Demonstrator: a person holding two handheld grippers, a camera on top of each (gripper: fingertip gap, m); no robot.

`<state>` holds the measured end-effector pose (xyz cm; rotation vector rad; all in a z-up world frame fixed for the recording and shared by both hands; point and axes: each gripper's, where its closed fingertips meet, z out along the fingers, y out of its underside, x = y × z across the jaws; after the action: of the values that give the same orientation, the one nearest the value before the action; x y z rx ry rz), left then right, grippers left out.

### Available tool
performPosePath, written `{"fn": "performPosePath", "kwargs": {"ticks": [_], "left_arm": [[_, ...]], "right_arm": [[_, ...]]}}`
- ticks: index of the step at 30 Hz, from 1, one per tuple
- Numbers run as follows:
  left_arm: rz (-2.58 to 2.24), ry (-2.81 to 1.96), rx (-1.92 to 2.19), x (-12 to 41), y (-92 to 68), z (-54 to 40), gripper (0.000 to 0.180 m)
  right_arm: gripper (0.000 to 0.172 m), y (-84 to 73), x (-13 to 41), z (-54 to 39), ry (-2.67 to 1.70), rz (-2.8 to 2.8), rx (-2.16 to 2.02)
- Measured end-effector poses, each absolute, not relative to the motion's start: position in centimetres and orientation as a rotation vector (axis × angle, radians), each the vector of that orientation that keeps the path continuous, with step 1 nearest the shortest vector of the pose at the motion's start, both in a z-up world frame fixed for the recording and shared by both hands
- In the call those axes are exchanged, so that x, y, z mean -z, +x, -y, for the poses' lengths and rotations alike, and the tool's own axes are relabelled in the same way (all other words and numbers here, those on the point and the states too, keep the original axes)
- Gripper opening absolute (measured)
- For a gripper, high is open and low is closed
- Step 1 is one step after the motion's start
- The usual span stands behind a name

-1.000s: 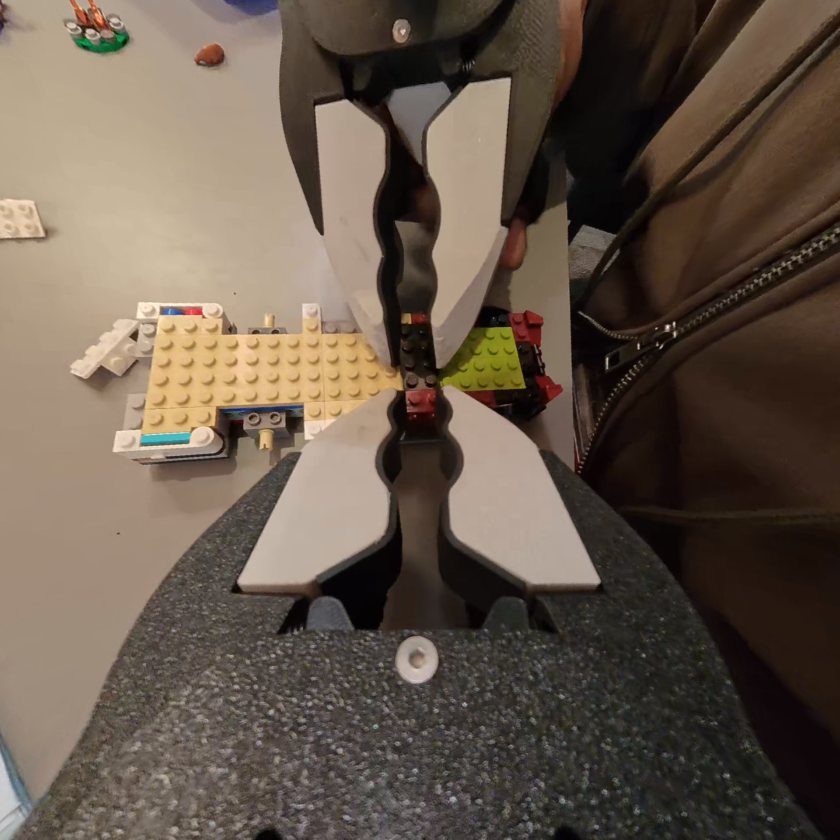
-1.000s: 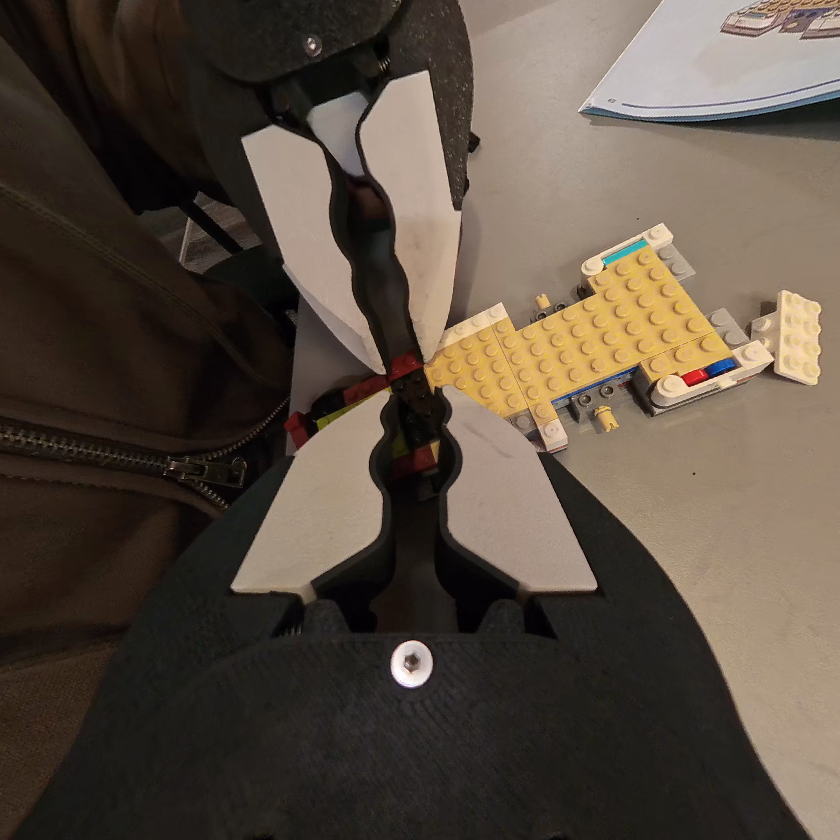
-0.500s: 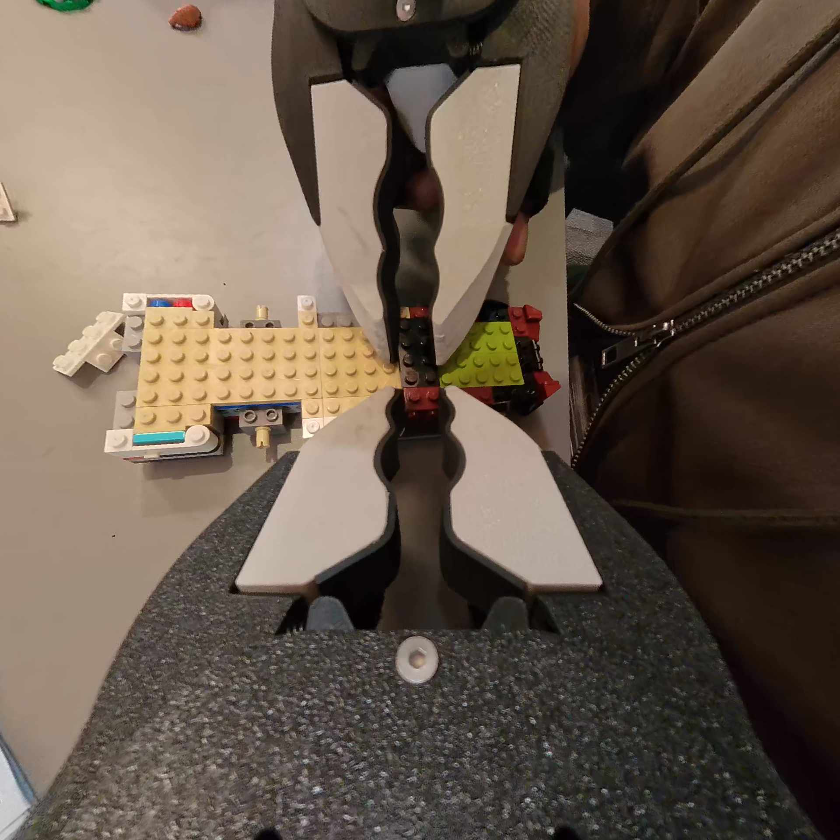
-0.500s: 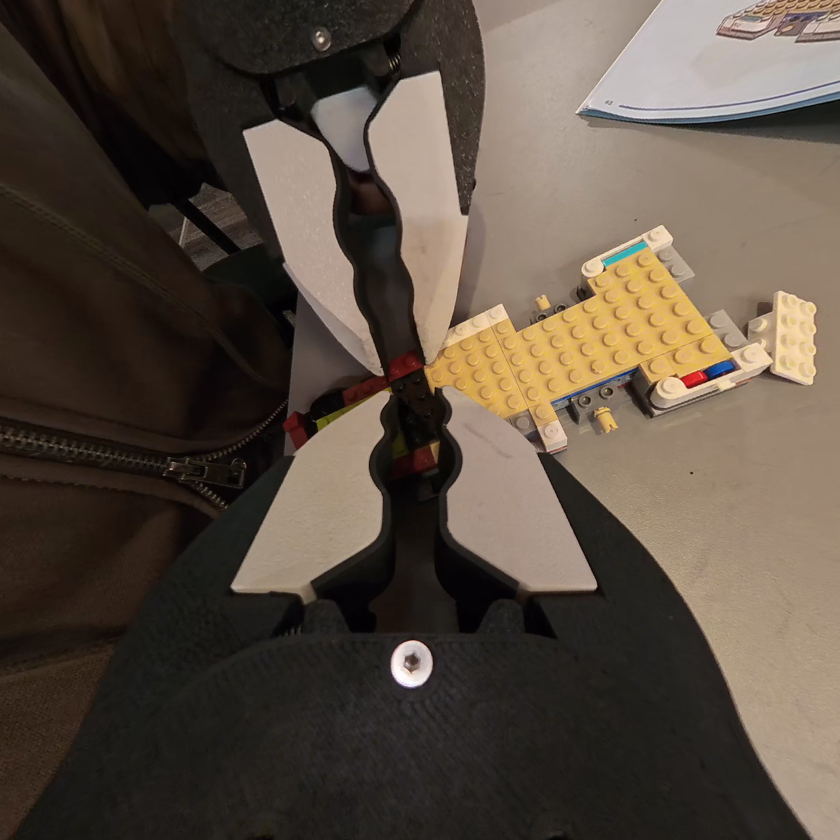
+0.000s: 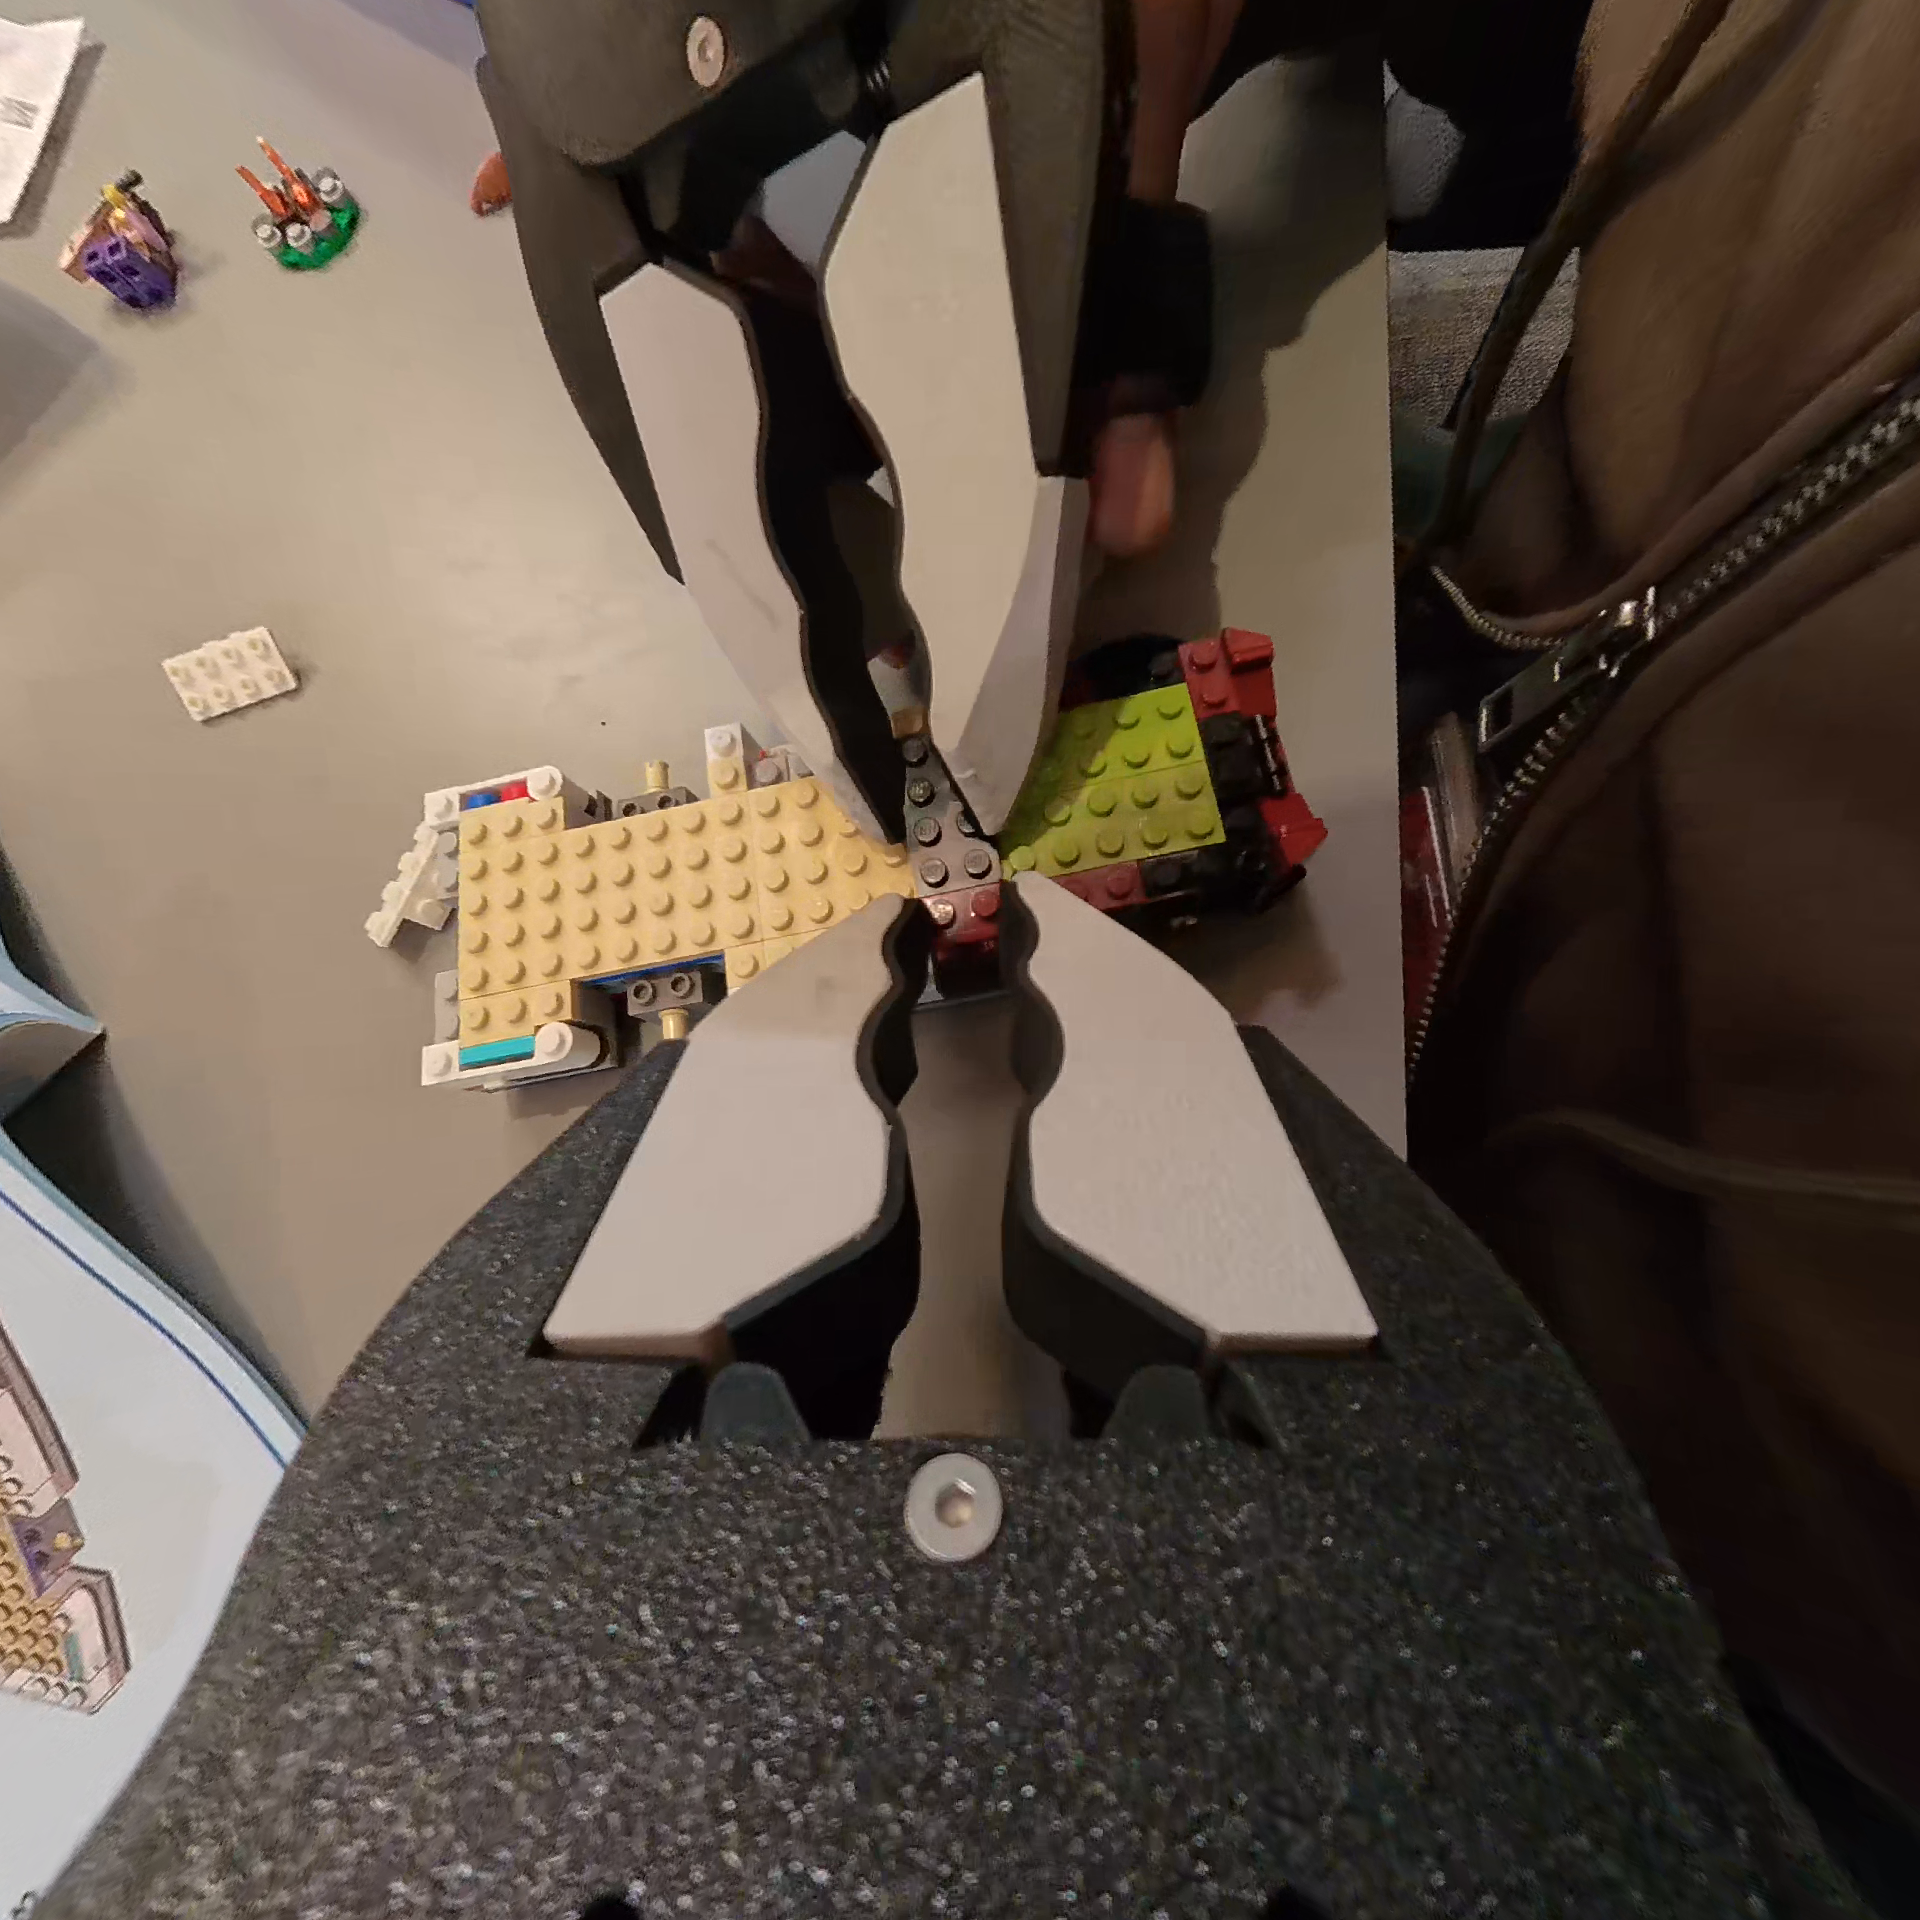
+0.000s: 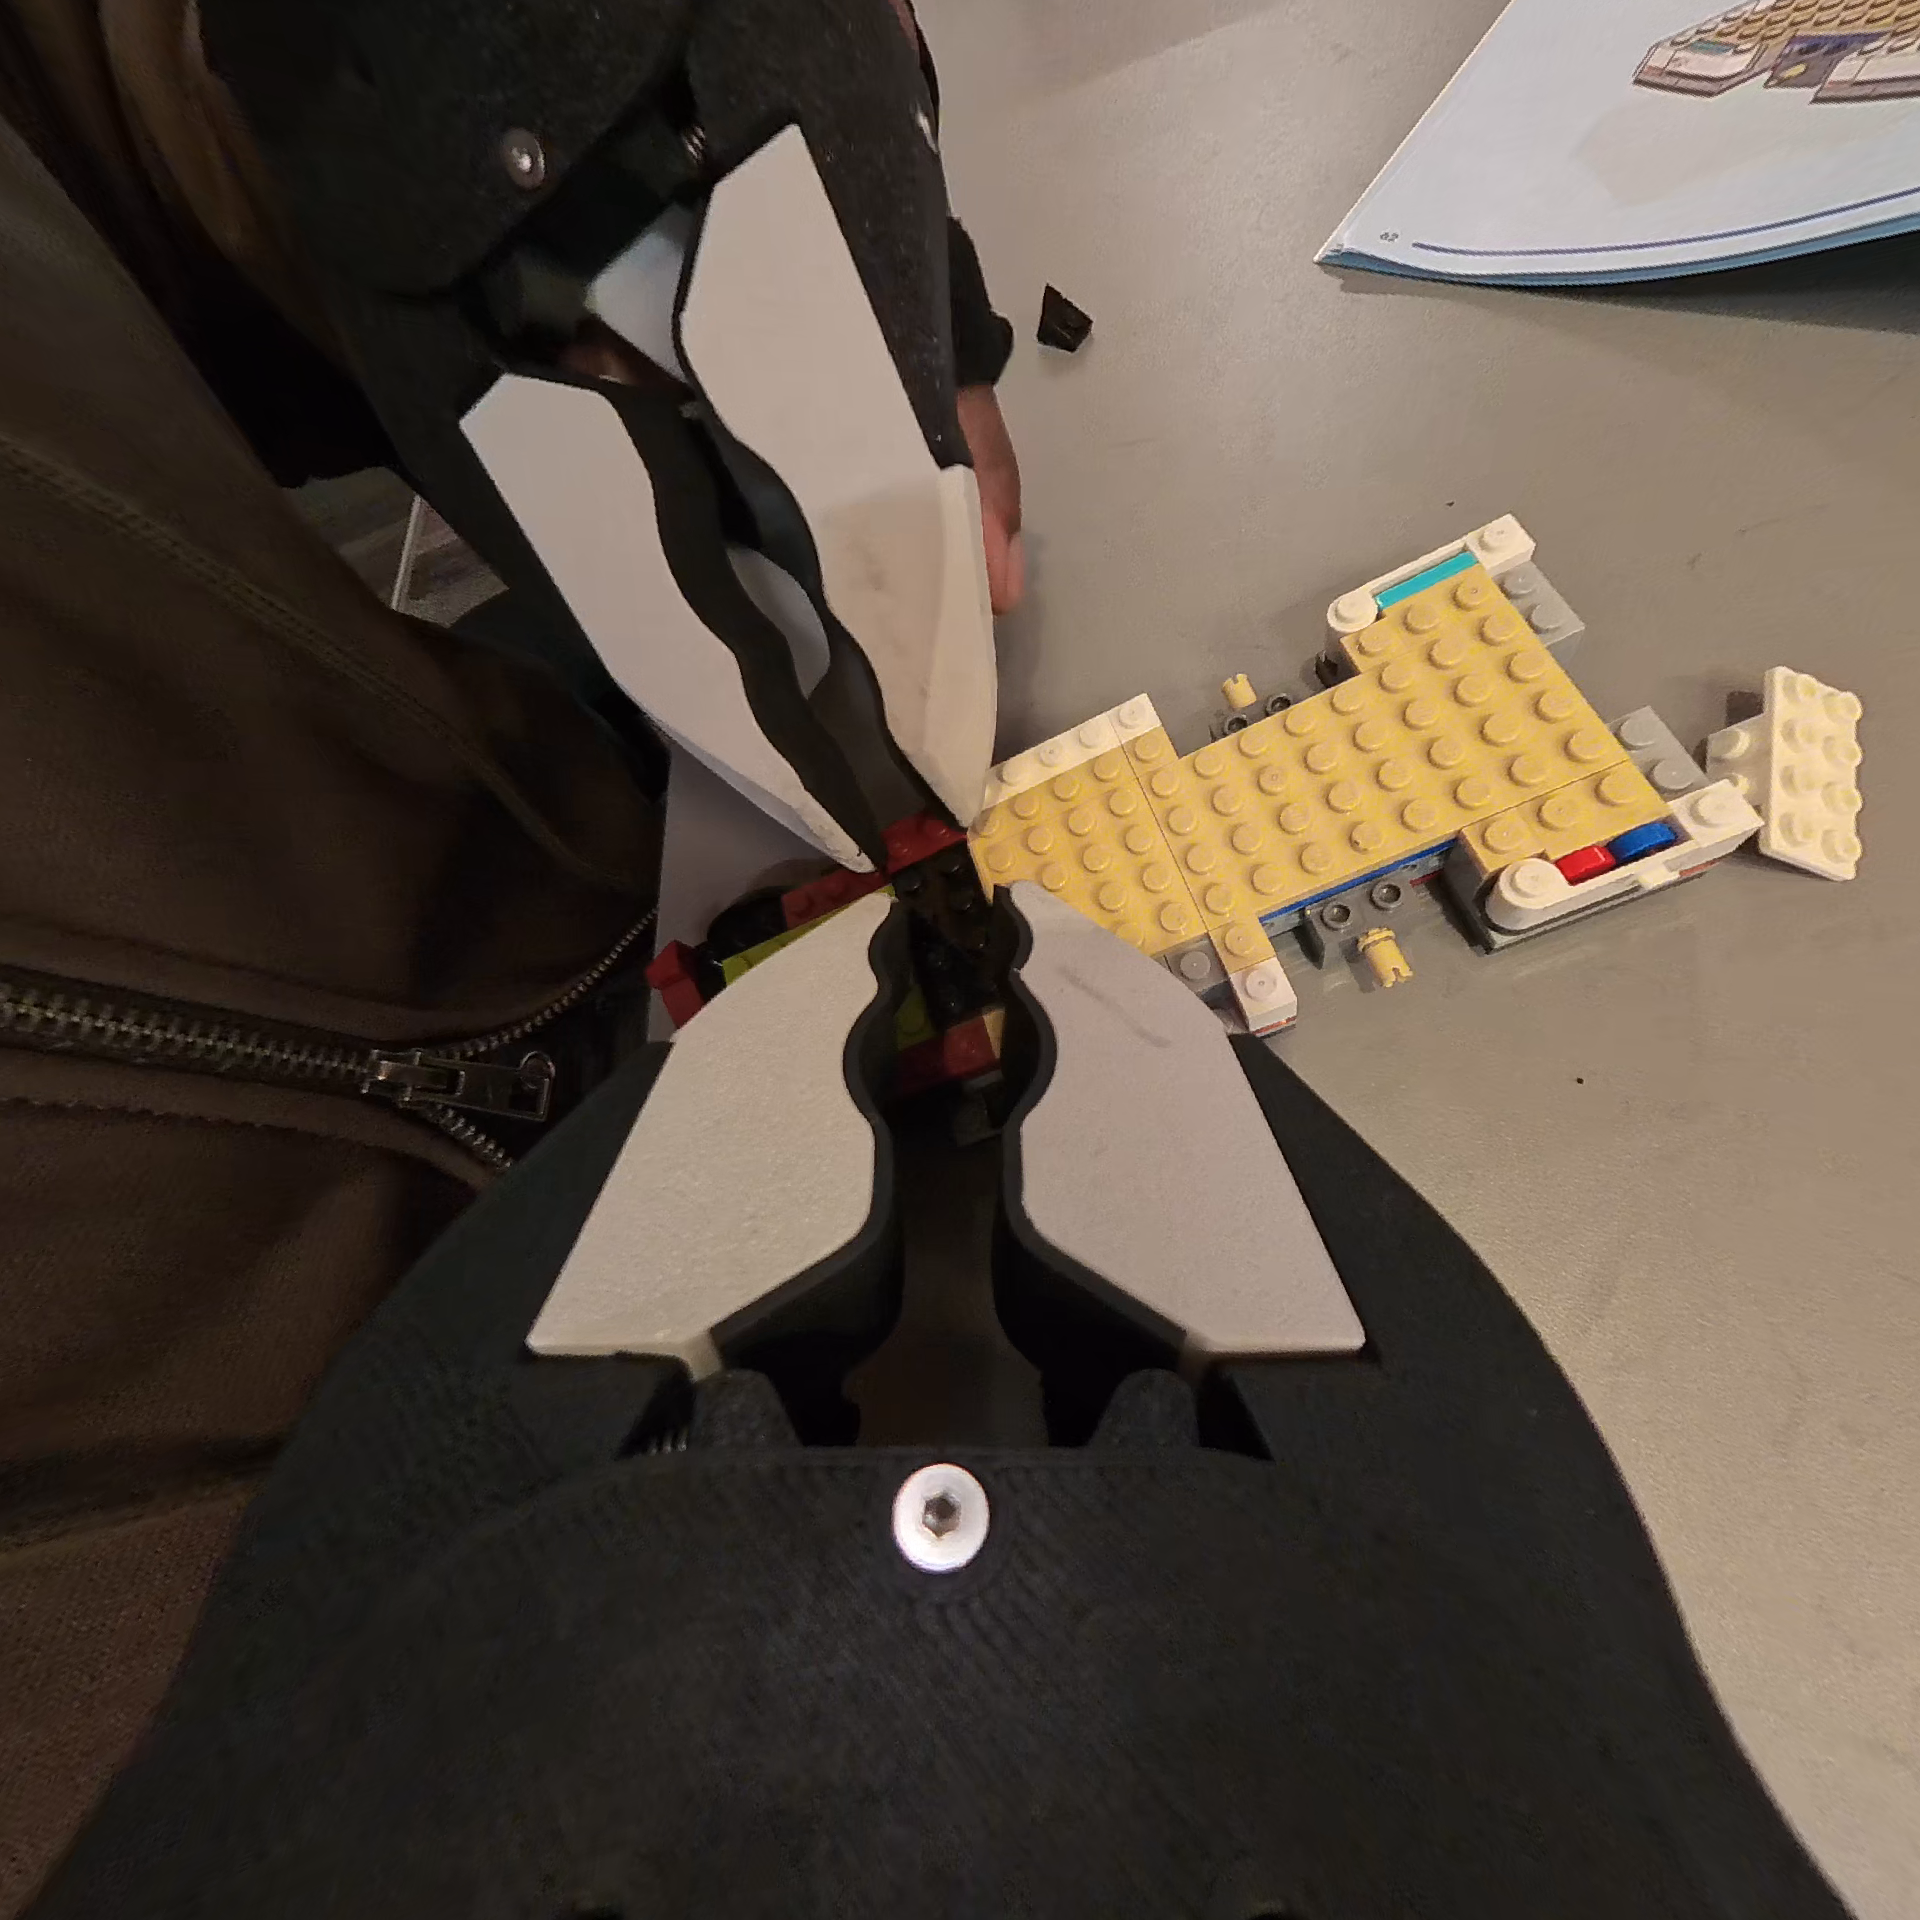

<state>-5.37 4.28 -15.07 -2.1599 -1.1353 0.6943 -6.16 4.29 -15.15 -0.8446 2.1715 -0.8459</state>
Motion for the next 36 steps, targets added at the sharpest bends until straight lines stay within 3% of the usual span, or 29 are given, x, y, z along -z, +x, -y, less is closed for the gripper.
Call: {"fn": "performPosePath", "kwargs": {"ticks": [20,36], "left_arm": [[1.515,-1.621,-0.485,14.2,-3.4,-4.2,0.037],[1.395,-1.735,-0.222,15.5,-4.8,-6.0,0.04]], "right_arm": [[0.017,-8.7,13.7,-4.1,-0.649,-2.216,0.998],[0.027,-7.4,15.1,-8.2,-0.74,-2.32,0.862]]}}
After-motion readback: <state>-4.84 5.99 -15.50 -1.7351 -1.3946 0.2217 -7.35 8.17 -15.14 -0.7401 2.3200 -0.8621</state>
